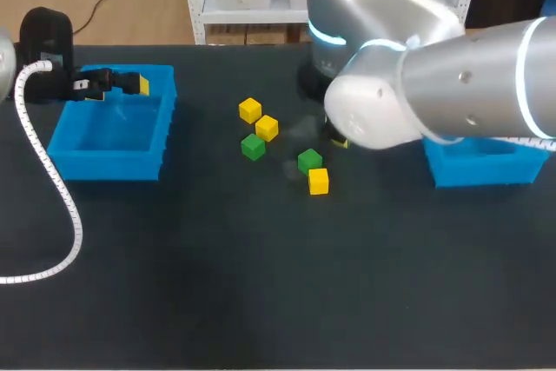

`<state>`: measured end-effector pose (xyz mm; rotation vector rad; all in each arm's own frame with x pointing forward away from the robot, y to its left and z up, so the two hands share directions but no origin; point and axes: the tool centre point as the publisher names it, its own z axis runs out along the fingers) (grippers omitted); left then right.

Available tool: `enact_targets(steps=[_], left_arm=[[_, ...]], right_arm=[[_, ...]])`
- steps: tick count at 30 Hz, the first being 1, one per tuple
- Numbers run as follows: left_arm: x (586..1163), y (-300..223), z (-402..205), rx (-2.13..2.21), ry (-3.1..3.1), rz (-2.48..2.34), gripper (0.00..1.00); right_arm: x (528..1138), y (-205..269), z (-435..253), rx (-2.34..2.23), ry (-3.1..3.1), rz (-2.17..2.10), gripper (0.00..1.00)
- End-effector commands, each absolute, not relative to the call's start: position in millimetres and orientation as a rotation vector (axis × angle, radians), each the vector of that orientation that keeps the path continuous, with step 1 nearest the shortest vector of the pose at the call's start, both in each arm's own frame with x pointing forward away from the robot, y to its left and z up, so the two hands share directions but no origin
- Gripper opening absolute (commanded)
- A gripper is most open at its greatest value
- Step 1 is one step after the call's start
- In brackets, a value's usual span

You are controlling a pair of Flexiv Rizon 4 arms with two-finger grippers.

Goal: Put the green cubes in the right bin and the yellow cubes in the left bin.

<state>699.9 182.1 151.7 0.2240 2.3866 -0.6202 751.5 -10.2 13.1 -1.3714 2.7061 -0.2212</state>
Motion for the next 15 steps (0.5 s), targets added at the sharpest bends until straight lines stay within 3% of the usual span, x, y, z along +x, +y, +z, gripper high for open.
enact_targets(steps=[1,8,15], left_arm=[[699.6,184.3,150.1,0.23,2.377,-0.633,1.0],[699.6,184.3,150.1,0.23,2.377,-0.633,1.0],[699.6,184.3,150.1,0.23,2.377,-0.633,1.0]], right_arm=[[755.5,-36.2,60.3,-1.228,2.638,-0.217,0.0],[777.3,-96.8,128.5,-0.858,2.582,-0.245,0.0],[771.6,-165.6,125.0,-0.546,2.684,-0.286,0.0]])
